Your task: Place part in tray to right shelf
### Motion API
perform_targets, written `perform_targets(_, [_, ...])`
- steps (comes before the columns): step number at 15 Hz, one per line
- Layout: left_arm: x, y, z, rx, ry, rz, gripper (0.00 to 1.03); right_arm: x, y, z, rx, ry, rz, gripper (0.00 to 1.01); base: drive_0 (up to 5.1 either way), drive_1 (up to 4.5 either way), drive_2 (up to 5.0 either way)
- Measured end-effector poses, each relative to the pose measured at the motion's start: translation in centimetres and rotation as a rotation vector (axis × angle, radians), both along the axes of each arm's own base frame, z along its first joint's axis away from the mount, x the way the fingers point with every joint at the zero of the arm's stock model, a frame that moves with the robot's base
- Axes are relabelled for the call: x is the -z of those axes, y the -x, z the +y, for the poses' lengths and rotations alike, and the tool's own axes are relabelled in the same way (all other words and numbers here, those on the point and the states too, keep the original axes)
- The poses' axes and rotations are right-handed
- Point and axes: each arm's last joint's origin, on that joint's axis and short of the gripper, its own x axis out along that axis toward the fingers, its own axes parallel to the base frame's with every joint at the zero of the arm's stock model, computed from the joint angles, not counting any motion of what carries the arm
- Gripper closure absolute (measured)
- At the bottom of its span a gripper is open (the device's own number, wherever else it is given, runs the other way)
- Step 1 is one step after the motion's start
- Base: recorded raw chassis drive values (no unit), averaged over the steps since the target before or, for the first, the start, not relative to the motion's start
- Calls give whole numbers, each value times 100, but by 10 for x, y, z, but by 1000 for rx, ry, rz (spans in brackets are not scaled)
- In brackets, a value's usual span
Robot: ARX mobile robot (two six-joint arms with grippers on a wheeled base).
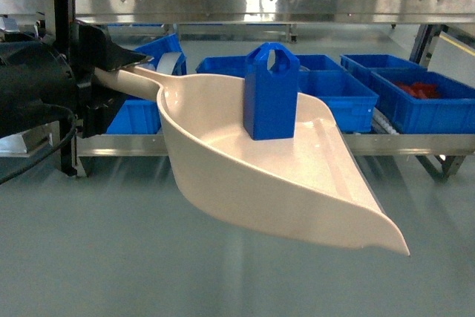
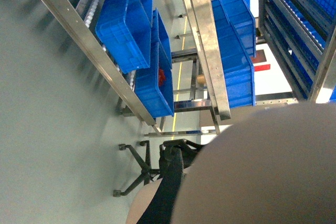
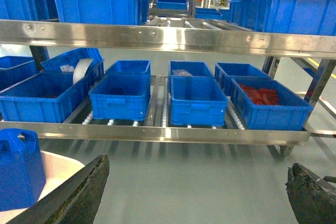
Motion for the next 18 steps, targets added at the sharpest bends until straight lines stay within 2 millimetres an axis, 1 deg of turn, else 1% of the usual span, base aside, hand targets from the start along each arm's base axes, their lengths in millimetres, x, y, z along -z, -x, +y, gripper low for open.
perform_targets(18, [0, 0, 0, 0, 0, 1, 90, 0, 0, 0, 0, 1, 3, 3, 0, 0, 0])
